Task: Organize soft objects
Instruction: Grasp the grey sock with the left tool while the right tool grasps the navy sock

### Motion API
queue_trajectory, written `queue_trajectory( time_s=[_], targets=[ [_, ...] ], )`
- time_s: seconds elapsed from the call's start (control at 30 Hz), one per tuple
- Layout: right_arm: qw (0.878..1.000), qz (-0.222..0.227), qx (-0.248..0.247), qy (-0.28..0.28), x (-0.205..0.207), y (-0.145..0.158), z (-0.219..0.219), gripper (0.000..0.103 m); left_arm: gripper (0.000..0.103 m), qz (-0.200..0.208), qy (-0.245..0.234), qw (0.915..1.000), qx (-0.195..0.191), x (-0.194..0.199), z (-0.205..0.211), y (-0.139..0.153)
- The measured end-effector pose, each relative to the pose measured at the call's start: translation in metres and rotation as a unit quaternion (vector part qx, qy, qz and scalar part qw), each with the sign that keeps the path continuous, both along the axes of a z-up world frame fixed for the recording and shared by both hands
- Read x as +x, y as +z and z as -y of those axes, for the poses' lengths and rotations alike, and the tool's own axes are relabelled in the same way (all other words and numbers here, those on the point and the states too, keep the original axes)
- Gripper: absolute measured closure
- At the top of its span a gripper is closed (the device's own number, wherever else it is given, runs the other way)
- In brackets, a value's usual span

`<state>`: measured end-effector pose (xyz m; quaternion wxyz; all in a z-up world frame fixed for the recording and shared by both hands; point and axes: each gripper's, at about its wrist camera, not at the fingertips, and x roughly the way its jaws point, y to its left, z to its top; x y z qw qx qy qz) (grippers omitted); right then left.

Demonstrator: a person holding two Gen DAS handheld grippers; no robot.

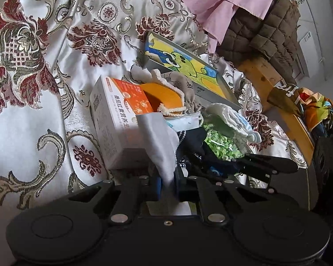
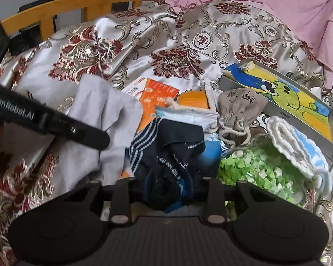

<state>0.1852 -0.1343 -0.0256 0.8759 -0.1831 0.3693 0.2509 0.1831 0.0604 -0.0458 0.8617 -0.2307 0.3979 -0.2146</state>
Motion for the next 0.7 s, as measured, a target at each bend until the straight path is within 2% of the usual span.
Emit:
queue_trajectory(
  time_s=[0.07,0.1,0.17,0.37,0.57,0.7],
  targets=[
    [1.000,-0.005,-0.006,-0.001,-0.002,-0.002,-0.001,0.084,0.092,0.000,-0.002,1.0000,-0.001,0.000,0.001,0.000],
    [1.000,-0.008,-0.009,-0.003,-0.003,-0.004,-0.002,0.092,0.092,0.000,-0.003,1.0000,-0.001,0.000,0.001,0.000],
    [1.000,-0.009,-0.010,-0.009,-0.005,-0.005,-0.003,0.096,0.093,0.003,-0.006,1.0000,-0.003,-0.001,0.001,0.001],
    [0.999,0.024,0.009,-0.030,-0.026,0.009,0.008,0.099,0.094,0.019,-0.014,0.9997,-0.008,-0.006,0.001,0.006],
    [0.996,0.070,0.029,-0.055,-0.042,0.045,0.022,0.099,0.094,0.038,-0.012,0.9990,-0.021,-0.012,-0.002,0.014],
    [0.993,0.096,0.024,-0.063,-0.046,0.065,0.026,0.099,0.094,0.054,-0.015,0.9981,-0.026,-0.016,-0.003,0.021]
  ],
)
